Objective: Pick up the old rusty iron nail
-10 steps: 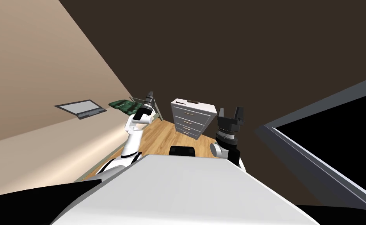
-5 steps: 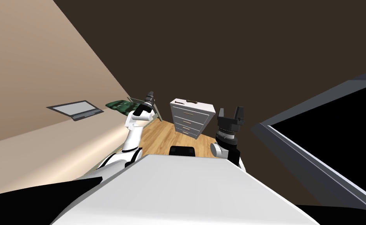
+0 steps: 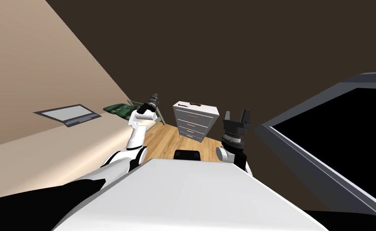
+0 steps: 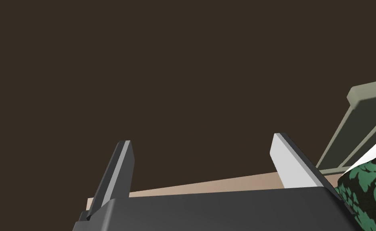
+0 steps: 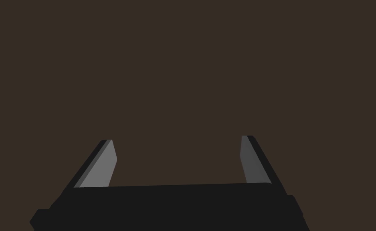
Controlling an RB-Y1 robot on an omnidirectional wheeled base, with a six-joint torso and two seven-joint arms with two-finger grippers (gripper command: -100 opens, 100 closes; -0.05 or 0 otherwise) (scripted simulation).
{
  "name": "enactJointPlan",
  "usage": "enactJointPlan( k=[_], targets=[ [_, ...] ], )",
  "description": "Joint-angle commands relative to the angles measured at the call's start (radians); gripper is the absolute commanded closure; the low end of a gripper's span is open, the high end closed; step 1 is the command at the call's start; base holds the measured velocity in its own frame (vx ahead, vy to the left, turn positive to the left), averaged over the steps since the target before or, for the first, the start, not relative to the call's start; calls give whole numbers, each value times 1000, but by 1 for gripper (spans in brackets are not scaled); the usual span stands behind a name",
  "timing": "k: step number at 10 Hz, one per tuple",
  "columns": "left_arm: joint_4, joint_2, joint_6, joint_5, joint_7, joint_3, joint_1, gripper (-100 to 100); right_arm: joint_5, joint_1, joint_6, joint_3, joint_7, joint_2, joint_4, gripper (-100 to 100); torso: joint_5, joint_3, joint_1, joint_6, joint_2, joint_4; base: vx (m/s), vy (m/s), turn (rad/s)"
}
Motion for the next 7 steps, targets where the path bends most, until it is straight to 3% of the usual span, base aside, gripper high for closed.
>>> enactJointPlan(
  k=[1, 2, 4, 5, 7],
  targets=[
    [-5, 3, 50, 2, -1, 1, -4, -100, 0, 0, 0, 0, 0, 0, 0, 0, 0, 0, 0, 0, 0, 0, 0, 0, 0],
    [40, 25, 81, 16, -8, 5, -54, -100, 0, 0, 0, 0, 0, 0, 0, 0, 0, 0, 0, 0, 0, 0, 9, -20, -88],
    [40, 25, 134, 16, -8, 5, -55, -100, 0, 0, 0, 0, 0, 0, 0, 0, 0, 0, 0, 0, 0, 0, 7, -13, -31],
    [87, 47, 162, 30, -16, 7, -103, -100, 0, 0, 0, 0, 0, 0, 0, 0, 0, 0, 0, 0, 0, 0, 12, -19, -87],
    [87, 47, 216, 30, -16, 7, -104, -100, 0, 0, 0, 0, 0, 0, 0, 0, 0, 0, -1, 0, -1, 0, 13, -17, -29]
  ],
)
